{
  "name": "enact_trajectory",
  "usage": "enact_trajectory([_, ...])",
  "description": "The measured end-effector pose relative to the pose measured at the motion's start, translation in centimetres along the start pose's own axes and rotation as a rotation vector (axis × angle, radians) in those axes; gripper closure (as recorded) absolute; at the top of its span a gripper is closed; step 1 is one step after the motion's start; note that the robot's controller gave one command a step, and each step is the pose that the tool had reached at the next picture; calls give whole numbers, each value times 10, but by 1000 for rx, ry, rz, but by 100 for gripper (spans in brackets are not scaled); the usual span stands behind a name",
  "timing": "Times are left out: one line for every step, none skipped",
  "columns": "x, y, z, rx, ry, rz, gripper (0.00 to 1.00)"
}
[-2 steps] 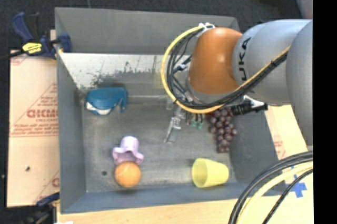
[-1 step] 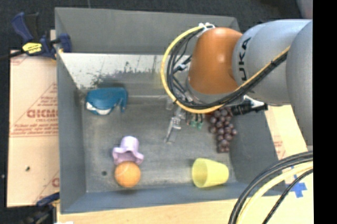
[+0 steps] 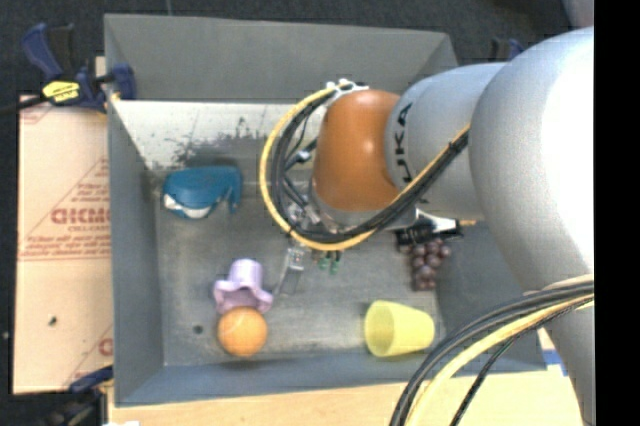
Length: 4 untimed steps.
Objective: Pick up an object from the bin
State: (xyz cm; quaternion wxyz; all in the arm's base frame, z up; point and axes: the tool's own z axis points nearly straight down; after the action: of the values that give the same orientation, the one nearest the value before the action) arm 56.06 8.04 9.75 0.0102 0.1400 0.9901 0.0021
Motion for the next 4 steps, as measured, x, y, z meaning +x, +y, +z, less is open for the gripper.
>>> enact_trajectory([1,-5,-2,0,-6,-18,0])
enact_trajectory([11,-36,-18,1,-7,-126,0])
enact_trajectory([62,39,28,-2,0,-52,0])
enact_trajectory([39,-2,26,3,-10,-139,0])
